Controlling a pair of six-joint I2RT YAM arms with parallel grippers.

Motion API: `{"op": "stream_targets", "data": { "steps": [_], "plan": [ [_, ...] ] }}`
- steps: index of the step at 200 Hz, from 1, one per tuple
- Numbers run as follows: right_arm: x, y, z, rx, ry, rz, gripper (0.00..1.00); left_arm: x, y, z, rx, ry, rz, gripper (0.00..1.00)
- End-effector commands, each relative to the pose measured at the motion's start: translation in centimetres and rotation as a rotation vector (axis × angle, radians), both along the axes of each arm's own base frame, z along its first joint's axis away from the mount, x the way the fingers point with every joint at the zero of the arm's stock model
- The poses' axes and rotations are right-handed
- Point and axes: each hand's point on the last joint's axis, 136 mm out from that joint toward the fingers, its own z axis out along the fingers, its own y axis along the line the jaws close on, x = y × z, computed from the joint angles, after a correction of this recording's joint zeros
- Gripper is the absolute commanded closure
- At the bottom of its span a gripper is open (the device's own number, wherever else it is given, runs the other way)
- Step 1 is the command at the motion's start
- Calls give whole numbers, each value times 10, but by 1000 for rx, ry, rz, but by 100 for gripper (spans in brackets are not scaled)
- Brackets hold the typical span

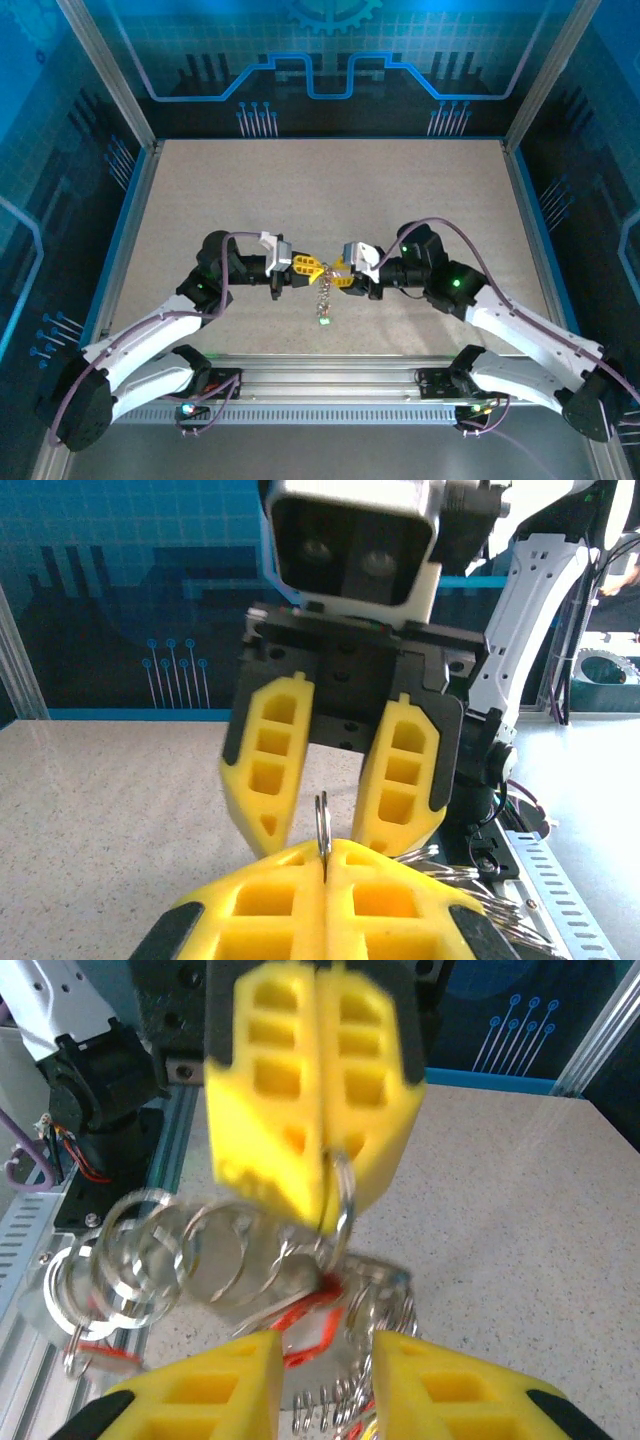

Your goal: Put the keys on the keyring

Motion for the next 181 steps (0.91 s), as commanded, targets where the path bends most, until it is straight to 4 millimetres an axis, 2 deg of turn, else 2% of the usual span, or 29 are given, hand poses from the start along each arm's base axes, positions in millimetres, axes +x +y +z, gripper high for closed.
{"op": "stream_targets", "data": {
  "steps": [1,18,28,56,80,97,102,149,181],
  "plan": [
    [-10,-5,-3,43,-19,-35,69,-9,4,10,-27,-63,-25,100],
    [-13,-5,-7,59,-27,-63,66,-9,4,8,-26,-59,-23,100],
    [-15,-1,-10,67,-17,-75,58,-9,4,8,-26,-59,-23,100],
    [-4,7,-15,91,-54,-180,57,-9,4,10,-29,-63,-22,100],
    [2,14,-11,124,-85,-222,58,-9,4,11,-31,-62,-20,100],
    [2,19,-17,101,-106,-227,59,-9,5,11,-30,-60,-18,100],
    [3,21,-10,128,-121,-232,59,-9,4,10,-30,-58,-17,100],
    [11,19,-5,160,-152,-296,64,-8,4,11,-32,-63,-14,100],
    [10,20,-9,156,-163,-293,72,-7,4,9,-30,-59,-10,100]
  ]
}}
